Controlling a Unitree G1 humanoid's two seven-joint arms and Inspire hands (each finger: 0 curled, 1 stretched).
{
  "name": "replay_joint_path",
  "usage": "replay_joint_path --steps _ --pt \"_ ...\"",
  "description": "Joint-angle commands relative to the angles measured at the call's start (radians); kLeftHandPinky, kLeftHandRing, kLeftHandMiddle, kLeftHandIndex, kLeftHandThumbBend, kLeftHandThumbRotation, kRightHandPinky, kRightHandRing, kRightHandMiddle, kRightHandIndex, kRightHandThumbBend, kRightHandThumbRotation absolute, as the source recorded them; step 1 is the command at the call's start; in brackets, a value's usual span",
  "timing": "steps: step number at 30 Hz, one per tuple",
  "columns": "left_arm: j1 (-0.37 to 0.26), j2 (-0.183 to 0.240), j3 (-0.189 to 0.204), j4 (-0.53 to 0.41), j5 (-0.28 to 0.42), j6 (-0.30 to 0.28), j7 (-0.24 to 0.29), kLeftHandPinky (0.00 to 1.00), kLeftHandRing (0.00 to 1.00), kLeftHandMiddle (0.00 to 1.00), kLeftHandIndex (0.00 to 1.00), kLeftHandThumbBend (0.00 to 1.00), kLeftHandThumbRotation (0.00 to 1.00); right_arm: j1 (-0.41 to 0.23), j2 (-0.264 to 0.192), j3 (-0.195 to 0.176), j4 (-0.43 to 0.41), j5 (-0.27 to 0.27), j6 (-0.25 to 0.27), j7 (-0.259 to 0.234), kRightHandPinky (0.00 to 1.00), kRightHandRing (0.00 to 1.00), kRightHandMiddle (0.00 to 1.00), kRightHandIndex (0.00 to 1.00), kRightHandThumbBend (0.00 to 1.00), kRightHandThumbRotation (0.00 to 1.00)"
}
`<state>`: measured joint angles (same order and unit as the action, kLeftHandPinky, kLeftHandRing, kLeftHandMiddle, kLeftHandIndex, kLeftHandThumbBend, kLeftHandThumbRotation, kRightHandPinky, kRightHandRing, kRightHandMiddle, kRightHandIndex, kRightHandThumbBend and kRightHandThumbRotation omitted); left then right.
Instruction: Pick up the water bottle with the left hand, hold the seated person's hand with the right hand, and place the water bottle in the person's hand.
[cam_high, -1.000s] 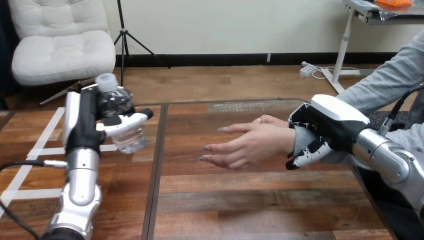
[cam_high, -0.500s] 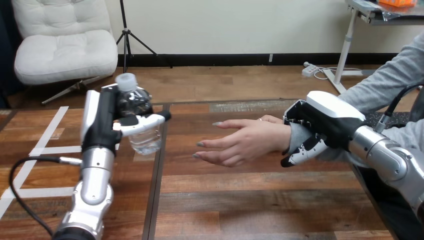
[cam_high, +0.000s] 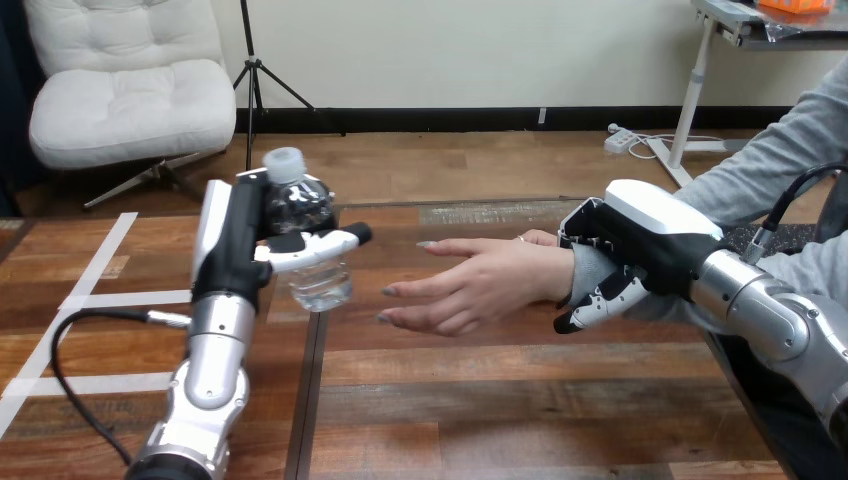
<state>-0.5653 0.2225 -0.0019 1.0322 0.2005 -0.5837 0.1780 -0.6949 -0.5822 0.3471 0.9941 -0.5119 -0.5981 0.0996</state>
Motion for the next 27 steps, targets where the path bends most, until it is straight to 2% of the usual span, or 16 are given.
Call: replay_joint_path --steps 1,27 --pt "-0.055 -0.012 -0.016 -0.065 0.001 -0.033 -0.02 0.32 0.38 0.42 0.42 0.73 0.0 -0.028 0.004 -0.034 -0.046 0.03 -0.025 -0.009 0.22 0.26 0.31 0.31 0.85 0.0" --pt "-0.051 -0.08 -0.05 -0.119 0.004 -0.027 -0.079 0.32 0.37 0.41 0.41 0.74 0.0 -0.025 0.011 -0.032 -0.052 0.027 -0.013 -0.006 0.22 0.25 0.31 0.31 0.84 0.0"
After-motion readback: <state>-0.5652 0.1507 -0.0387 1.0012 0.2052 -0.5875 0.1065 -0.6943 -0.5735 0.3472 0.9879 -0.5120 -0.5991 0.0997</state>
